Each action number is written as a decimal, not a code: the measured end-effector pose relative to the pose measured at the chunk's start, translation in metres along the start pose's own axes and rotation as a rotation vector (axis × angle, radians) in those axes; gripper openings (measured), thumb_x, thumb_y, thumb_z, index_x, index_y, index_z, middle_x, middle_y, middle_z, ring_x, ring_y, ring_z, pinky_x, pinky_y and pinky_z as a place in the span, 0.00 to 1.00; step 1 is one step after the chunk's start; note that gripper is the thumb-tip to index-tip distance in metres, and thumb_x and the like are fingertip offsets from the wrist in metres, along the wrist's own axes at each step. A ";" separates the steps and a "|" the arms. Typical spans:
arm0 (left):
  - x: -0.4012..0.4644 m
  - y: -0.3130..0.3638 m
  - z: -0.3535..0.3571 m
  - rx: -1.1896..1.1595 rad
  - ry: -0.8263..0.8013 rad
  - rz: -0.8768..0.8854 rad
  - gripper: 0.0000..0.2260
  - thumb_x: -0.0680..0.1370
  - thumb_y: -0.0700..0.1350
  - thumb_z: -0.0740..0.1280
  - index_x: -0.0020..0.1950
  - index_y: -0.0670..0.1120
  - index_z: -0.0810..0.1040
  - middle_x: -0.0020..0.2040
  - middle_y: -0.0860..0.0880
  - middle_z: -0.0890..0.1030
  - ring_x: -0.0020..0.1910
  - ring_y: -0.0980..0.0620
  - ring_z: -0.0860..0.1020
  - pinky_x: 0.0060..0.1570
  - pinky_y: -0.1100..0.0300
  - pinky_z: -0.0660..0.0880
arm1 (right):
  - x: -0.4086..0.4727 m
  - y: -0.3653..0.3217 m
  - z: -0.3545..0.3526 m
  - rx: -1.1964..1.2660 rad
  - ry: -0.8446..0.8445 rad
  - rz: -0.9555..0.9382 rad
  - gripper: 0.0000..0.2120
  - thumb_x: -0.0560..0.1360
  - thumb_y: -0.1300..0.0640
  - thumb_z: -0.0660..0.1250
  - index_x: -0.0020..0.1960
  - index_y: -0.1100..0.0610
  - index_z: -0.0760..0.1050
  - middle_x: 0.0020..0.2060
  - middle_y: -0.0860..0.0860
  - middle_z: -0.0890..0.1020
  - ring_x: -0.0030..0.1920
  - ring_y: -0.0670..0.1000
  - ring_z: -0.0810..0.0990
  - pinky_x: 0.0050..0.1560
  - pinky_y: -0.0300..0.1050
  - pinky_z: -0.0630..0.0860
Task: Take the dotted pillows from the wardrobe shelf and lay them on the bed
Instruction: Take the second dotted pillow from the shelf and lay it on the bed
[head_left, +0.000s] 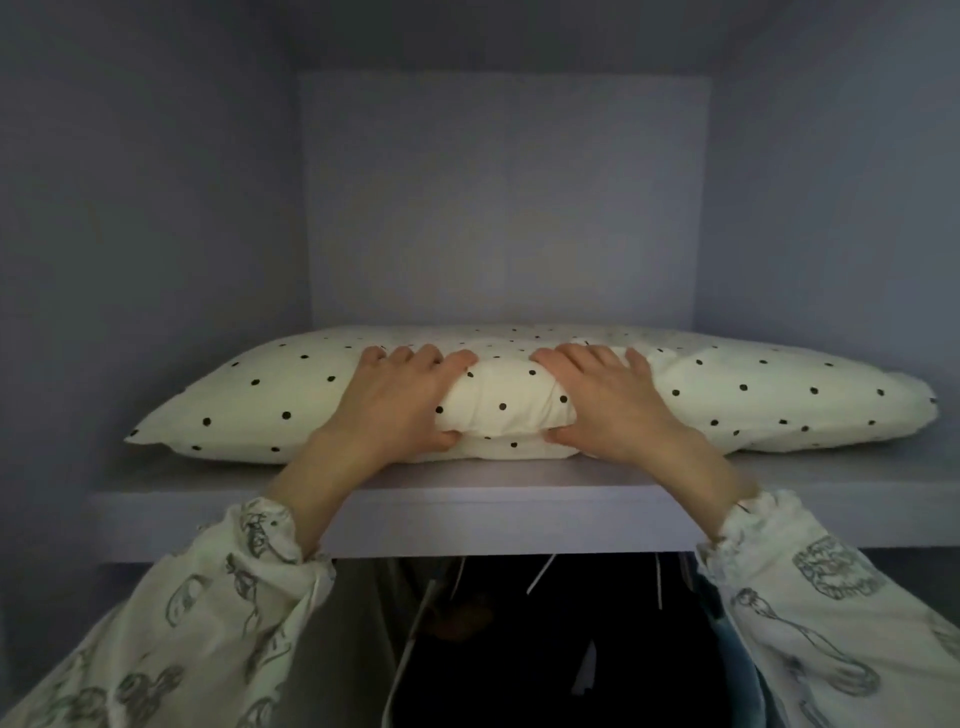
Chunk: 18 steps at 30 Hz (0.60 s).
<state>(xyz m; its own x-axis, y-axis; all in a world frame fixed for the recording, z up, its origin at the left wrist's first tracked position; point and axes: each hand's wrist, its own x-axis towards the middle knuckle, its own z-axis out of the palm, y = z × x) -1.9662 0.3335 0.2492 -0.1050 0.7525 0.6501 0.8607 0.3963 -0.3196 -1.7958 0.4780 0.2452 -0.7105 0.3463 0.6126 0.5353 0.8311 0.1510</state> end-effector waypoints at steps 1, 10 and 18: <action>-0.002 0.002 0.000 0.003 0.021 0.004 0.34 0.68 0.59 0.66 0.71 0.56 0.59 0.63 0.49 0.73 0.59 0.45 0.73 0.60 0.49 0.62 | 0.000 -0.002 0.000 -0.007 0.019 0.006 0.36 0.67 0.44 0.69 0.70 0.45 0.57 0.67 0.46 0.66 0.67 0.52 0.63 0.67 0.63 0.55; -0.031 0.023 -0.029 0.047 0.076 -0.007 0.29 0.69 0.59 0.66 0.68 0.55 0.65 0.56 0.49 0.78 0.55 0.46 0.74 0.55 0.52 0.66 | -0.029 -0.010 -0.013 0.064 0.094 -0.007 0.28 0.69 0.48 0.67 0.67 0.46 0.64 0.62 0.47 0.72 0.63 0.53 0.68 0.65 0.59 0.56; -0.101 0.067 -0.088 0.004 0.143 -0.022 0.29 0.67 0.51 0.69 0.68 0.53 0.67 0.55 0.47 0.79 0.54 0.45 0.74 0.55 0.49 0.66 | -0.105 -0.018 -0.049 0.066 0.201 -0.107 0.28 0.68 0.48 0.69 0.66 0.47 0.66 0.60 0.48 0.73 0.62 0.53 0.69 0.64 0.59 0.55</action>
<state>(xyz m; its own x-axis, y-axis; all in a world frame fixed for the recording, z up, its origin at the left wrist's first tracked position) -1.8546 0.2375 0.2224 -0.0519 0.6611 0.7485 0.8568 0.4145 -0.3066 -1.7091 0.4052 0.2162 -0.6525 0.1666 0.7393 0.4264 0.8872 0.1764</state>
